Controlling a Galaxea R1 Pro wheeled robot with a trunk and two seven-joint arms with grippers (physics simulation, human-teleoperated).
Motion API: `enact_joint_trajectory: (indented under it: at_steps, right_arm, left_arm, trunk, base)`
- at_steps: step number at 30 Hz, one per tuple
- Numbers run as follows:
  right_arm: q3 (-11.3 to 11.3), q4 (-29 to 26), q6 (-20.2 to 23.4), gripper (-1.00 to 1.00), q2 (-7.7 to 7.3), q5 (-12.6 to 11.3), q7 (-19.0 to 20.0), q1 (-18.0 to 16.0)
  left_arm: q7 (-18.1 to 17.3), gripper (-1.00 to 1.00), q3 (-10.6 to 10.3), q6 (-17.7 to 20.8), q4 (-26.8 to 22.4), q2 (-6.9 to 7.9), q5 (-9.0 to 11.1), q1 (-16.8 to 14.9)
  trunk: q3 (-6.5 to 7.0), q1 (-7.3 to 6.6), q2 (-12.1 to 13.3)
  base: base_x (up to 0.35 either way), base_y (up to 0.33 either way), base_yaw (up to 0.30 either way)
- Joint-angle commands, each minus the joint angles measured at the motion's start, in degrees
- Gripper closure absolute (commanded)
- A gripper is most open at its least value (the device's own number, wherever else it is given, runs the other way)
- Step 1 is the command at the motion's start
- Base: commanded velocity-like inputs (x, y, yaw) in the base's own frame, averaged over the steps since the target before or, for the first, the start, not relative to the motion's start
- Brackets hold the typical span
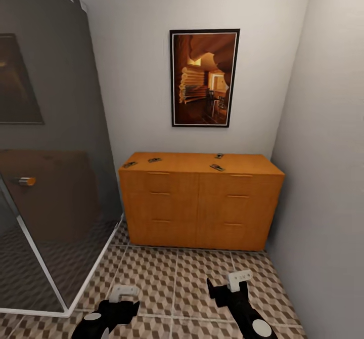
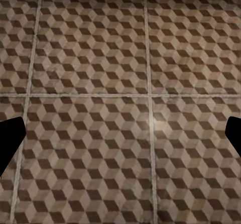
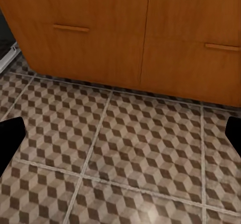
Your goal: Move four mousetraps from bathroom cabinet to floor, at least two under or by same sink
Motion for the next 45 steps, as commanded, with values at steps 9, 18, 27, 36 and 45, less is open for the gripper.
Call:
enact_joint_trajectory:
  at_steps: [9,18,27,36,45]
  right_arm:
    - [0.07,-0.1,0.34,-1.0,0.0,0.01,-0.21,-0.04]
    - [0.07,-0.09,0.34,-1.0,0.0,0.02,-0.21,-0.04]
    - [0.07,-0.05,0.34,-1.0,0.0,-0.01,-0.21,-0.04]
    - [0.07,-0.06,0.34,-1.0,0.0,0.02,-0.21,-0.04]
    - [0.07,-0.02,0.35,-1.0,0.08,0.07,-0.37,-0.04]
  left_arm:
    - [0.08,-1.0,-0.02,0.28,-0.07,-0.01,0.07,-0.02]
    - [0.04,-1.0,-0.17,0.28,-0.04,-0.01,0.07,-0.02]
    - [0.08,-1.0,-0.79,0.28,0.04,-0.01,0.07,-0.02]
    - [0.08,-1.0,-0.81,0.28,-0.02,-0.01,0.07,-0.02]
    - [0.08,-1.0,-0.85,0.28,-0.07,-0.04,0.07,-0.02]
  trunk:
    - [-0.06,0.02,-0.03]
    - [-0.06,0.02,-0.03]
    - [-0.06,0.02,-0.03]
    - [-0.06,0.02,-0.03]
    - [-0.11,0.02,-0.03]
  base:
    - [0.227,0.189,-0.124]
    - [0.23,0.14,-0.117]
    - [0.028,0.013,-0.116]
    - [0.093,0.001,-0.094]
    - [0.141,-0.081,0.004]
